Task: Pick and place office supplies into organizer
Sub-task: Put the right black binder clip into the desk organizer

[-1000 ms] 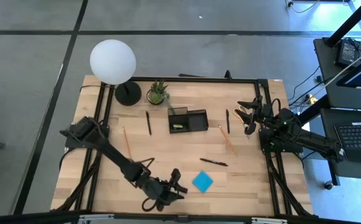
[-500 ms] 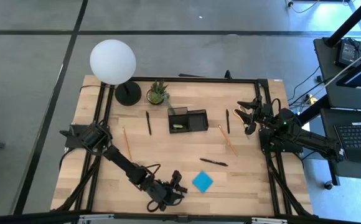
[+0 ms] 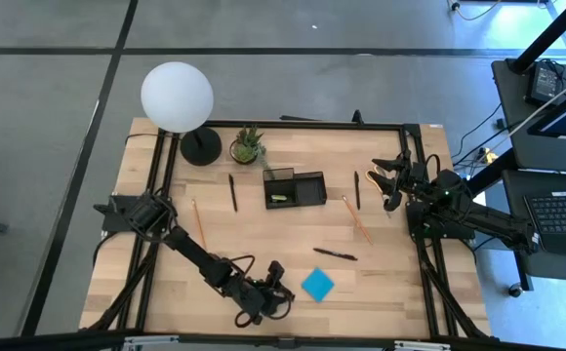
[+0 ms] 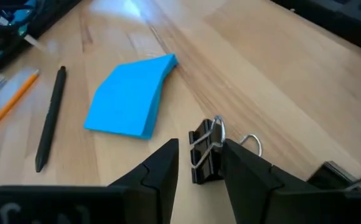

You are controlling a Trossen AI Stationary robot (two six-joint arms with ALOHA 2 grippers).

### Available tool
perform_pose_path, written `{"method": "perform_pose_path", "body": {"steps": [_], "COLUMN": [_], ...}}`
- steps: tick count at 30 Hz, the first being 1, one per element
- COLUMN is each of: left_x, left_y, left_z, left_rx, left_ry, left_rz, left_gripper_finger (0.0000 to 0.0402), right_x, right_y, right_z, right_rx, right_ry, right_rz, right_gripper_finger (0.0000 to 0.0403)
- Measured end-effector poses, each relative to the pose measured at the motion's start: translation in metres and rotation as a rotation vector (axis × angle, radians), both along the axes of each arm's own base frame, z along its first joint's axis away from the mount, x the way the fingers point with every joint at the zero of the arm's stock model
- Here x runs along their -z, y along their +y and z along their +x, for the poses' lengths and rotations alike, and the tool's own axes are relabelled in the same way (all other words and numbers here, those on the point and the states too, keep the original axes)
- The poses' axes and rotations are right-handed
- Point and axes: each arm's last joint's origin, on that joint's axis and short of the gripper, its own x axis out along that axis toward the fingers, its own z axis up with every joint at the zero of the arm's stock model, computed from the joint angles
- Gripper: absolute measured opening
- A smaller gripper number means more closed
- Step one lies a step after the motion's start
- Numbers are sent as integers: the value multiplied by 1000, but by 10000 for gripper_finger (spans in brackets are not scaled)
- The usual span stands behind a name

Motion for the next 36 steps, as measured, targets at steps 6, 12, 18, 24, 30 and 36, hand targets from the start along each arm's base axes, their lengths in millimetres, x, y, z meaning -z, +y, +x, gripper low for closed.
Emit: {"method": "perform_pose_path", "body": {"steps": [6,12,18,24,30,36], "left_x": [-1,-4,0,3,3,0], "left_y": [-1,-2,-2,-2,-2,-2], "left_z": [0,2,2,2,2,2], "left_rx": [-4,-6,-7,-3,-1,4], "left_ry": [-5,-37,-24,-24,-25,-35], "left_rz": [-19,-46,-38,-40,-42,-23], "left_gripper_finger": [116,116,116,101,55,8], "right_x": [0,0,0,0,0,0], "right_y": [0,0,0,0,0,0], "right_z": [0,0,0,0,0,0], "right_rx": [0,1,0,1,0,0], "right_ry": [0,1,2,3,3,4], "right_rz": [-1,-2,-2,-2,-2,-2], "right_gripper_finger": [200,200,200,200,200,200]}}
